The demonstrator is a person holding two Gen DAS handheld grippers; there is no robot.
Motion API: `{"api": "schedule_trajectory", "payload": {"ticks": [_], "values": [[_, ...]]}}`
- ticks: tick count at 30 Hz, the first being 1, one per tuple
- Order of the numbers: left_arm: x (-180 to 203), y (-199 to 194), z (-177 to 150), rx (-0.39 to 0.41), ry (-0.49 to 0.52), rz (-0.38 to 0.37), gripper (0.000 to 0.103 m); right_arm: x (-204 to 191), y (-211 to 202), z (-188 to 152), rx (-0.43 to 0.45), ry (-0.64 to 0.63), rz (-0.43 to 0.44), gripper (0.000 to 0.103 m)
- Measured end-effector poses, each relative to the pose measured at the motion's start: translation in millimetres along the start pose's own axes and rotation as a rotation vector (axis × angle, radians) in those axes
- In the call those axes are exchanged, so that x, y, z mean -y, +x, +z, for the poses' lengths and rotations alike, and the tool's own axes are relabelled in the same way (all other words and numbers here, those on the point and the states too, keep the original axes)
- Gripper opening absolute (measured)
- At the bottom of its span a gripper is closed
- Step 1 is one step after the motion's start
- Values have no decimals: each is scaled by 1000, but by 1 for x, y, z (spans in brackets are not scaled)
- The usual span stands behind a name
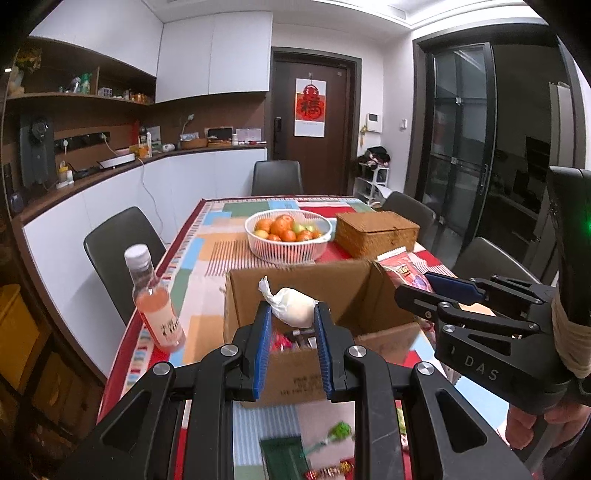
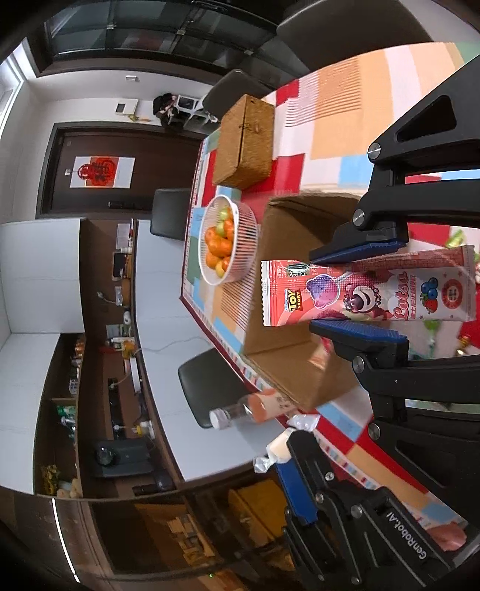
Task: Organize snacks
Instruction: 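Lift both snacks and carry them over the cardboard box, then open both tools to drop the snacks into the box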
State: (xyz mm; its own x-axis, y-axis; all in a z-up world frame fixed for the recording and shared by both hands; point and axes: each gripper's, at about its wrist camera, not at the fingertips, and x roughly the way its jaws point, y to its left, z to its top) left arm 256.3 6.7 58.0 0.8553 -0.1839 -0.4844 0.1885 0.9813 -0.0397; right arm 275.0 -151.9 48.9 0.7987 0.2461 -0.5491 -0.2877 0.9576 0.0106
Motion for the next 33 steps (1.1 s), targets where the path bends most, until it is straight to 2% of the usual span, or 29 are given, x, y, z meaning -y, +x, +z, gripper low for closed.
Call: {"api": "schedule_trajectory", "payload": {"ticks": [7,12,18,21,22,24,25,33], "values": [[-2,35,18,-30,12,6,24,16,27,28,2,19,-11,32],[-5,65,26,-74,-5,-18,24,24,54,46,-39,25,-6,32],[-7,91,30,-121,18,-2,24,29,86,56,-96,29,-10,32],[-8,101,32,-138,27,29,25,30,103,56,-128,28,-19,32],[-8,103,32,-145,28,40,28,30,107,56,-137,29,-21,33],[-9,98,28,-144,26,34,34,32,115,56,-154,31,-34,47],[-10,96,27,-143,26,36,39,34,116,55,-158,35,-40,50],[-3,51,6,-119,33,14,46,33,76,34,-108,36,-33,50]]}}
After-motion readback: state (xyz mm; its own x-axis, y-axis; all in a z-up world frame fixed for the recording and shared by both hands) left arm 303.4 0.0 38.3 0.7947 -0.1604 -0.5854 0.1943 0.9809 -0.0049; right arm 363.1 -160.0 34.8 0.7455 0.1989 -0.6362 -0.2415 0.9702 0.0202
